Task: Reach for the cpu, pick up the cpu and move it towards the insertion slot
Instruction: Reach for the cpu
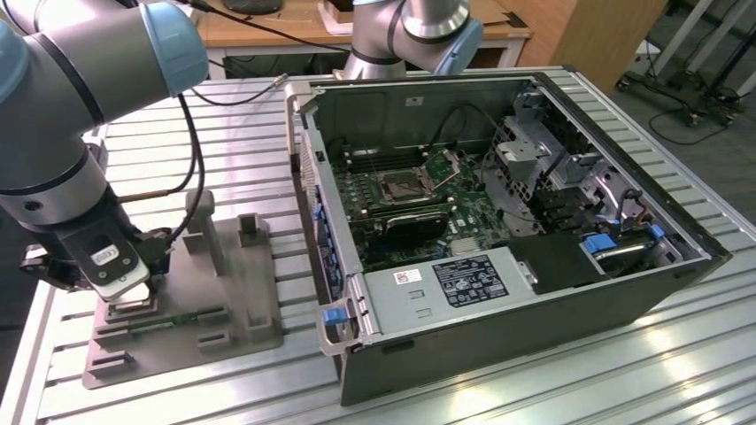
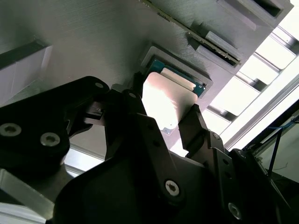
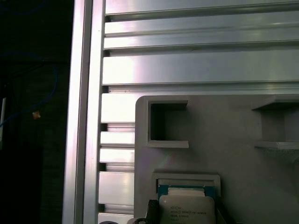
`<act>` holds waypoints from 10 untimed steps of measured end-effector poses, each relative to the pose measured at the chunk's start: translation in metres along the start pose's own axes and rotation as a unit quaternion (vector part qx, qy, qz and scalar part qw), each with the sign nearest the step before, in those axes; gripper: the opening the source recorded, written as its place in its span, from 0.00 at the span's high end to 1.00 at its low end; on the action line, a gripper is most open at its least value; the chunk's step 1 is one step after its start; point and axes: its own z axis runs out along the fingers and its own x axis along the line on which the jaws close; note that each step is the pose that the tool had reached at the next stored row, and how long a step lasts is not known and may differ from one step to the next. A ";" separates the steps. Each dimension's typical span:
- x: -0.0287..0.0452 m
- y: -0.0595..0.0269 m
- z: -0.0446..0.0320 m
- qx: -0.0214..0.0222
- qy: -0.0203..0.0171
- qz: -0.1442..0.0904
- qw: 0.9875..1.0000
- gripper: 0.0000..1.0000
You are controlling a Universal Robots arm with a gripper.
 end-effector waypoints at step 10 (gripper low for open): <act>0.0000 0.0002 -0.0035 0.000 0.000 0.000 1.000 0.46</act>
